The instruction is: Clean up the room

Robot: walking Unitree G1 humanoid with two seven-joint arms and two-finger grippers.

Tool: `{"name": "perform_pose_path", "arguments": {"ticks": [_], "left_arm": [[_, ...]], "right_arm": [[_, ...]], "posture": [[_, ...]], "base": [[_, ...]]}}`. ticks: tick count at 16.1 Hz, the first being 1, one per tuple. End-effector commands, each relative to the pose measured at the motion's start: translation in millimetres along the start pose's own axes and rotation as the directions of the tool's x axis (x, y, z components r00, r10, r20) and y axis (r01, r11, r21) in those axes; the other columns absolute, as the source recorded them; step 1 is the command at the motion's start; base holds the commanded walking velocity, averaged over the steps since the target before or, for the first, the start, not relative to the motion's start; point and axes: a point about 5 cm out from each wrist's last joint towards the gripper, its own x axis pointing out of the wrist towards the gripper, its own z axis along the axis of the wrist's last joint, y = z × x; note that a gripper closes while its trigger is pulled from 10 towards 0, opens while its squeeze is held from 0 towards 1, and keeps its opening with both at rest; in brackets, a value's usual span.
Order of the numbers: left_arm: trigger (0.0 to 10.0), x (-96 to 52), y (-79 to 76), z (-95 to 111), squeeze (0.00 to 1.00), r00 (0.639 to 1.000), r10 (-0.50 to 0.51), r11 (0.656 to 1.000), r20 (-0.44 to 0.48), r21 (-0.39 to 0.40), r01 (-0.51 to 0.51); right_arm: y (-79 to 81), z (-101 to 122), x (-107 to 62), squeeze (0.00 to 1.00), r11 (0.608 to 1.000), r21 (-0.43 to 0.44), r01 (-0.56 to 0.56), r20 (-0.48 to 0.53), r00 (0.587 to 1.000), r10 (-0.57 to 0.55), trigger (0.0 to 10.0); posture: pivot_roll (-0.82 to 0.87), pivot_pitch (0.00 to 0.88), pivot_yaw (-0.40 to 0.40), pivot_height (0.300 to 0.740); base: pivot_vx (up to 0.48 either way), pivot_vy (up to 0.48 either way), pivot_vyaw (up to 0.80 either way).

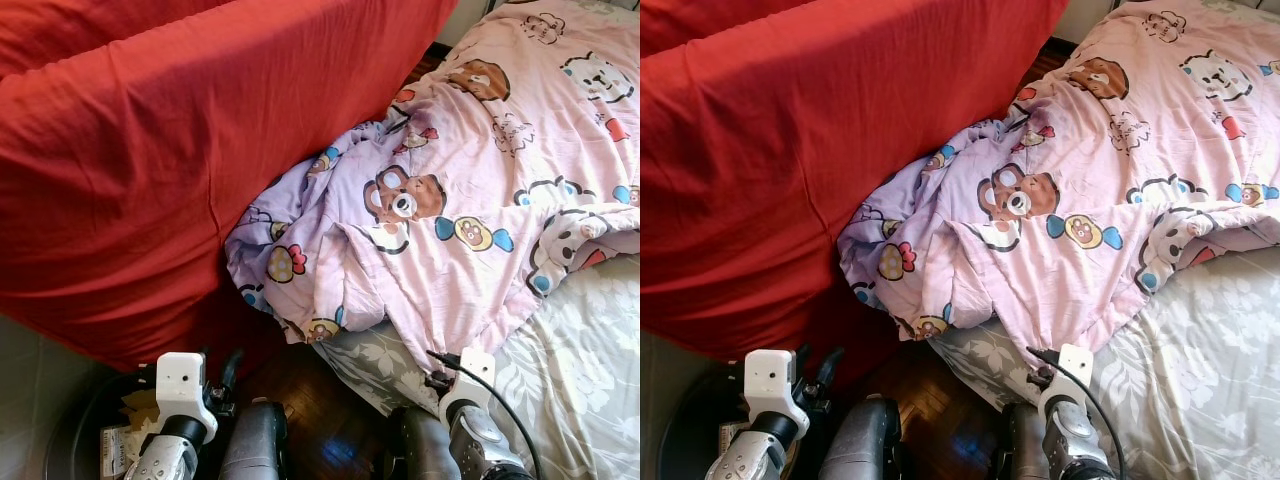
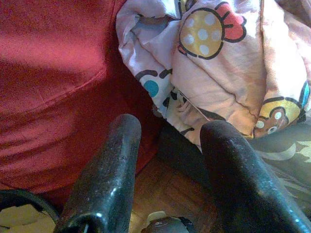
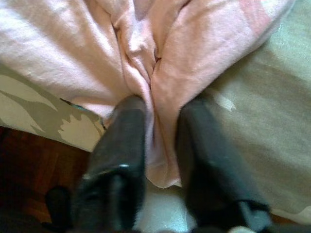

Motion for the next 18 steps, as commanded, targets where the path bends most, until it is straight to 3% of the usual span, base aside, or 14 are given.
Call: {"name": "perform_pose_path", "arguments": {"ticks": [1,6,10,13,15,17,18], "left_arm": [[10.0,-5.8,3.7,-2.2,0.00,1.000,0.010,1.000,-0.019,0.012,-0.010],[10.0,-4.3,3.2,-3.1,0.00,1.000,0.012,1.000,-0.018,0.012,-0.012],[10.0,5.7,3.7,-3.3,0.00,1.000,0.015,1.000,-0.008,0.011,-0.015],[10.0,20.6,3.4,1.5,0.00,0.999,0.024,1.000,0.026,0.007,-0.024],[10.0,30.4,2.2,2.0,0.00,0.999,0.026,1.000,0.037,0.000,-0.026],[10.0,37.9,0.9,1.2,0.00,0.998,0.030,1.000,0.047,-0.006,-0.030],[10.0,38.4,0.9,0.7,0.00,0.998,0.035,0.999,0.050,-0.008,-0.034]], "right_arm": [[-2.8,-20.2,-4.4,0.00,1.000,0.013,0.012,-0.078,0.997,-0.011,0.0],[-7.1,-12.7,-2.9,0.00,0.999,0.023,0.038,-0.048,0.998,-0.037,0.0],[-5.2,-1.6,-0.8,0.00,0.999,0.023,0.033,0.007,0.999,-0.033,0.0],[-4.3,15.1,-1.6,0.00,1.000,0.029,0.000,0.149,0.989,-0.004,0.0],[-3.5,17.7,-4.3,0.00,0.999,-0.036,-0.010,0.208,0.978,0.018,0.0],[0.3,14.7,-10.2,0.00,0.998,-0.034,-0.055,0.268,0.961,0.062,0.0],[2.1,13.9,-14.8,0.00,0.995,-0.067,-0.080,0.309,0.946,0.097,3.3]], "posture": [[0.16,0.257,0.036,0.640],[0.17,0.251,0.035,0.640],[0.15,0.215,0.025,0.640],[0.12,0.156,0.007,0.640],[0.10,0.123,-0.004,0.640],[0.08,0.093,-0.016,0.640],[0.08,0.082,-0.019,0.640]], "base": [[0.000,0.000,0.00],[0.000,0.000,0.00],[0.000,0.000,0.00],[0.000,0.000,0.00],[0.000,0.000,0.00],[0.000,0.000,0.00],[0.000,0.000,0.00]]}}
